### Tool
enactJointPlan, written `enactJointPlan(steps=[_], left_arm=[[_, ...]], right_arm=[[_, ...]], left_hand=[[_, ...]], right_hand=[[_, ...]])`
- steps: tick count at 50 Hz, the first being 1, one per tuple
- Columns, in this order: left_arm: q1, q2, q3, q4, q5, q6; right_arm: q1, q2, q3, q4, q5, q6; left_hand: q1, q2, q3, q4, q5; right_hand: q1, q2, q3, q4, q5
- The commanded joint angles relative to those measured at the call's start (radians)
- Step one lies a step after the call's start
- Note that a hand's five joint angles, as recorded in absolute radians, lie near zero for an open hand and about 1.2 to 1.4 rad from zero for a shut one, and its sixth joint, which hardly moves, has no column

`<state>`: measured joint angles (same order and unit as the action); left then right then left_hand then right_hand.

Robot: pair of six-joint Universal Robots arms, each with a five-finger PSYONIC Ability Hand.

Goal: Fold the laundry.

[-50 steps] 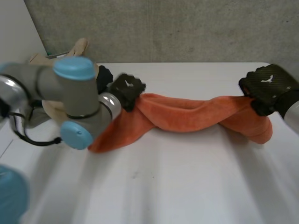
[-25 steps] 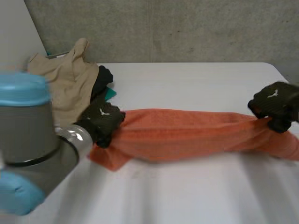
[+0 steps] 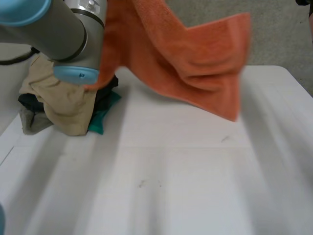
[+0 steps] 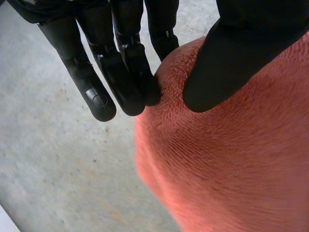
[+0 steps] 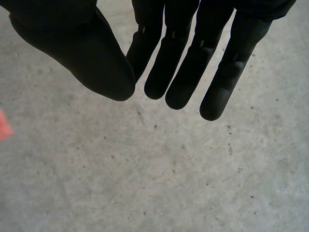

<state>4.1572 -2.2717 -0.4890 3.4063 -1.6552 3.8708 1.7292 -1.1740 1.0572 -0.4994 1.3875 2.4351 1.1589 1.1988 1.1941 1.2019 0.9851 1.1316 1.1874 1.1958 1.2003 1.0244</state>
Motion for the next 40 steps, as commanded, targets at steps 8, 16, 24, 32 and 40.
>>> enactJointPlan(steps=[8,16,24,32,40], left_arm=[[-0.012,0.222,-0.735,-0.013,-0.041,-0.163],[-0.028,0.352,-0.928,0.008,0.006,-0.154],[-0.084,0.614,-1.092,0.005,0.034,-0.152],[-0.147,0.814,-1.217,0.005,0.035,-0.152],[-0.167,0.9,-1.26,-0.002,0.034,-0.152]], right_arm=[[-0.008,0.008,0.231,0.314,-0.035,0.033],[-0.026,0.065,0.228,0.401,-0.1,0.064],[-0.023,0.111,0.109,0.391,-0.312,0.105],[0.08,0.284,-0.017,0.397,-0.444,0.113],[0.254,0.436,-0.031,0.387,-0.463,0.113]], left_hand=[[0.237,0.197,0.202,0.194,0.237],[0.237,0.197,0.202,0.194,0.237],[0.237,0.197,0.202,0.194,0.237],[0.237,0.197,0.202,0.194,0.237],[0.237,0.197,0.202,0.194,0.237]], right_hand=[[0.265,0.209,0.2,0.196,0.197],[-0.811,-0.867,-0.875,-0.88,-0.878],[-0.957,-1.013,-1.021,-1.026,-1.024],[-0.957,-1.013,-1.021,-1.026,-1.024],[-0.957,-1.013,-1.021,-1.026,-1.024]])
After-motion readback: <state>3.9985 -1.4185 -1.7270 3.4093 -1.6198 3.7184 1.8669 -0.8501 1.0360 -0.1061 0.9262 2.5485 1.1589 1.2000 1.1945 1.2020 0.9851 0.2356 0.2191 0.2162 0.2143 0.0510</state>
